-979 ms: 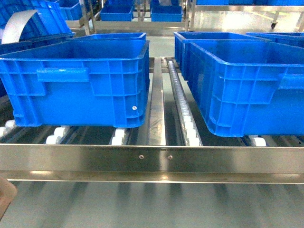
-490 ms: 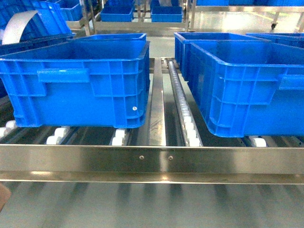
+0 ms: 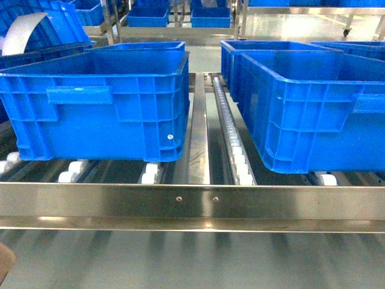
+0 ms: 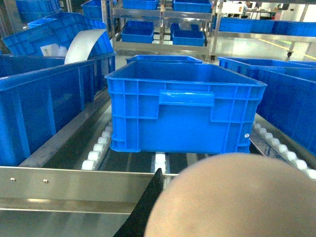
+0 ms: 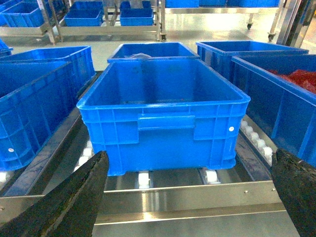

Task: Place part in tray to right shelf

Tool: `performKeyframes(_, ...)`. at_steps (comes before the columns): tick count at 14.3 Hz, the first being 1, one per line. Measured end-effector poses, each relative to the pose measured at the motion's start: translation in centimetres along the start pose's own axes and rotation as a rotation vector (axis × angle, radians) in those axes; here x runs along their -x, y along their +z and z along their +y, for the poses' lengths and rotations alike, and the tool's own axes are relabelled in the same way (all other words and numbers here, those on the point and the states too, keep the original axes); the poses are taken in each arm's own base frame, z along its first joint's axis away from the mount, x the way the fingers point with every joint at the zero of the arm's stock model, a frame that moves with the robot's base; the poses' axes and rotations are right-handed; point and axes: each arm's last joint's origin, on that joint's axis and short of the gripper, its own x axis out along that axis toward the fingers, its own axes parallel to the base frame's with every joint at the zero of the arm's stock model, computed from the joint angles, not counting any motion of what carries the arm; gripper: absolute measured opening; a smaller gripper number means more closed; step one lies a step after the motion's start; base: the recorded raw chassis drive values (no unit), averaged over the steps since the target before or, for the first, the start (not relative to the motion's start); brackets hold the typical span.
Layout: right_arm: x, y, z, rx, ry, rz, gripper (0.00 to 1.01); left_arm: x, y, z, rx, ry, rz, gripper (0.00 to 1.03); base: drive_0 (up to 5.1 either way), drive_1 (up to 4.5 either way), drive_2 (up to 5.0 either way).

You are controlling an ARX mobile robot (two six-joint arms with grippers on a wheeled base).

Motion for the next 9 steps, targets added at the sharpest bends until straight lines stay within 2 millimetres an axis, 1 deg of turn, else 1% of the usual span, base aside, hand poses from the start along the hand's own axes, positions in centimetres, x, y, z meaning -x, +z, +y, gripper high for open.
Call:
performKeyframes(1,0.0,0.0,0.0,0.000,0.000,0.000,0.98,0.0,0.0,0.0,0.000,0.000,0.000,0.12,0.0,0.00,0.0)
performKeyframes(2,0.1,0.0,-0.2,-0.006,0.041,-0.045,0.90,0.0,0.0,0.0,0.000,0.000,0.000,0.12,0.0,0.00,0.0)
performKeyframes(3,0.4,-0.6,-0.2,-0.006,0.070,-0.055,0.77,0.0,0.0,0.0,0.000,0.000,0.000,0.12,0.0,0.00,0.0)
performKeyframes(7,1.0,-3.0,-0.2,-0.007,0.080,-0.032,0.40,0.0,0.0,0.0,0.000,0.000,0.000,0.12,0.0,0.00,0.0)
performKeyframes(9,1.4,-3.8,-0.2,-0.008,0.080,-0.046,0.14,0.0,0.0,0.0,0.000,0.000,0.000,0.12,0.0,0.00,0.0)
